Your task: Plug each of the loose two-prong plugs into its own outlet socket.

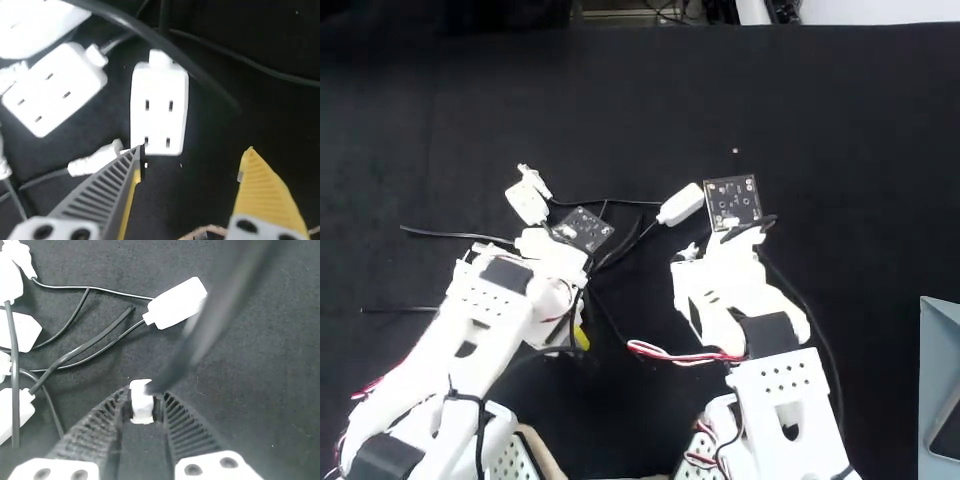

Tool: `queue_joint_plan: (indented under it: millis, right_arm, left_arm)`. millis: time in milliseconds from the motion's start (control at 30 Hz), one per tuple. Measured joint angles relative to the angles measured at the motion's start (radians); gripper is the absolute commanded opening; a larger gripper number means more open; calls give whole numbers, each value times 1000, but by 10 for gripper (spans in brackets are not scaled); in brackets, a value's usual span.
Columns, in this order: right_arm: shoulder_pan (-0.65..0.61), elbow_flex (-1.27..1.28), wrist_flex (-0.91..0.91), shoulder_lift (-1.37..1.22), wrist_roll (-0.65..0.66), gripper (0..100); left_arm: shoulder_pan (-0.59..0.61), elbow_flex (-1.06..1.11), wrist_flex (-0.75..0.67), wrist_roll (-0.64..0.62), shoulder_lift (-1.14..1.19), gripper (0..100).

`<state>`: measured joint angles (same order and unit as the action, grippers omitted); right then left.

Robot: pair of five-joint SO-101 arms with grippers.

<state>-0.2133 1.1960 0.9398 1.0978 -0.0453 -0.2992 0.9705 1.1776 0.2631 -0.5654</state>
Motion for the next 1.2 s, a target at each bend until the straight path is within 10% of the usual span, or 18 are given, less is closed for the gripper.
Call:
queue_joint_plan:
  millis: [333, 800, 1200]
  right_arm:
    - [-132, -3, 0, 0, 0, 13]
    - [-574, -3, -75, 0, 0, 13]
    - [-674, -3, -292, -181, 0, 13]
  left_arm:
    - [137, -169, 258, -23, -379, 307]
    - [796, 264, 86, -29, -904, 307]
    - [836, 545, 55, -29, -1194, 307]
